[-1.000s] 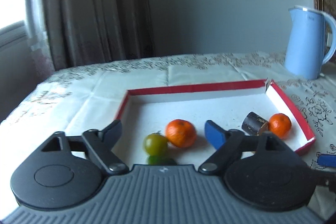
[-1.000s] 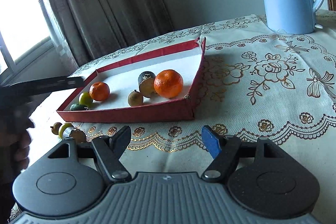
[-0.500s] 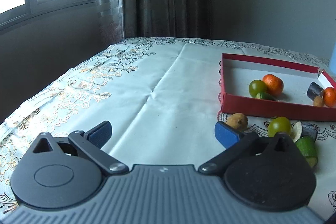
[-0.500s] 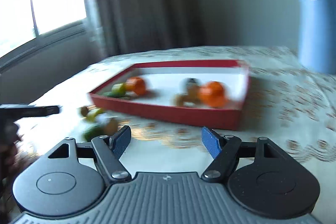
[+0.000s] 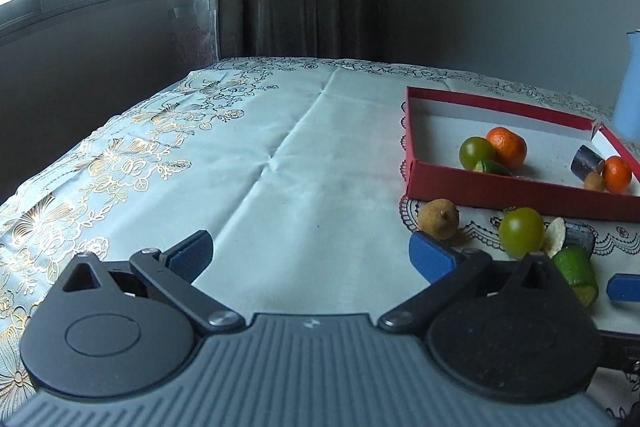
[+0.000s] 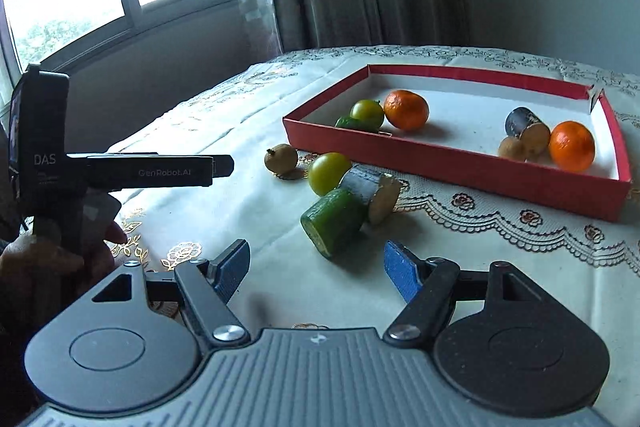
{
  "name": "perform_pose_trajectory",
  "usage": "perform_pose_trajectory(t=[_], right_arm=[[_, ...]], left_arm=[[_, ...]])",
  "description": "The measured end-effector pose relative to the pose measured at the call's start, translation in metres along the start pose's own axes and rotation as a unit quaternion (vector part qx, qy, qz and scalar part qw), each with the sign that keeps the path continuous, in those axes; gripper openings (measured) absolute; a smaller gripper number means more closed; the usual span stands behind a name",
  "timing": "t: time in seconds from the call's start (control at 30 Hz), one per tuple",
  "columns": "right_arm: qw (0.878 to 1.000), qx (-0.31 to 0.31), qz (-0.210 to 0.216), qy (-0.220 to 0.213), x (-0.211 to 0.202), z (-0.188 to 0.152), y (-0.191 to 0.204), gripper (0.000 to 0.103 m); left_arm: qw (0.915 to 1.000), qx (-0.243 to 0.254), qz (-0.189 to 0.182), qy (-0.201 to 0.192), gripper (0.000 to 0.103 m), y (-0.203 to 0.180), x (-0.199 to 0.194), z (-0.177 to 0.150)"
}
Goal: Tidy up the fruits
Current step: 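Move the right gripper to the green cucumber piece and close on it, then carry the cucumber piece into the tray with the right gripper and release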
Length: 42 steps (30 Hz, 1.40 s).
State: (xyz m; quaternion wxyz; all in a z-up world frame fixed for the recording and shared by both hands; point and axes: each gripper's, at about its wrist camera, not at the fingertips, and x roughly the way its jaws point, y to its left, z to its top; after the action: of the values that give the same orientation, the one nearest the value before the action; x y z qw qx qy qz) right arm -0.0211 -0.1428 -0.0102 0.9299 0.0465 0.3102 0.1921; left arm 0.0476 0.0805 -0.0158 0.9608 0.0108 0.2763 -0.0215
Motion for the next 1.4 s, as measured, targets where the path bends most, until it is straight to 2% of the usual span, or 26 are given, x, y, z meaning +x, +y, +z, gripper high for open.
perform_pose_trajectory(t=[0.1,0.3,0.43,0.47,0.57,0.77,1.1,1.4], right_arm=[[1.000,0.003,-0.017,0.004,0.007,0.001,0.005,0.074],[0.999,-0.008,-0.049,0.003,0.019,0.003,0.013,0.057],[0.997,-0.017,-0.069,0.002,0.024,0.004,0.019,0.056],[0.997,-0.019,-0.075,0.002,0.025,0.005,0.020,0.054],[0.995,-0.019,-0.095,0.001,0.028,0.006,0.021,0.035],[0.997,-0.003,-0.081,-0.003,0.023,0.005,0.016,0.032],[0.998,-0.001,-0.056,-0.033,-0.019,-0.005,0.014,0.032],[0.994,-0.022,-0.075,-0.081,-0.036,0.016,0.009,0.032]], left_arm=[[1.0000,-0.005,-0.005,0.001,0.103,0.002,0.000,0.000],[0.9999,-0.007,-0.008,0.000,0.103,0.003,0.000,0.000],[0.9999,-0.007,-0.009,-0.001,0.103,0.003,0.000,0.000],[0.9999,-0.007,-0.009,-0.001,0.103,0.003,0.000,0.000],[0.9999,-0.007,-0.009,-0.001,0.103,0.003,0.000,0.000],[0.9999,-0.010,-0.012,-0.002,0.103,0.004,-0.001,0.000],[0.9999,-0.009,-0.013,-0.004,0.103,0.003,-0.001,0.000],[0.9999,-0.007,-0.008,-0.005,0.103,0.002,-0.002,0.000]])
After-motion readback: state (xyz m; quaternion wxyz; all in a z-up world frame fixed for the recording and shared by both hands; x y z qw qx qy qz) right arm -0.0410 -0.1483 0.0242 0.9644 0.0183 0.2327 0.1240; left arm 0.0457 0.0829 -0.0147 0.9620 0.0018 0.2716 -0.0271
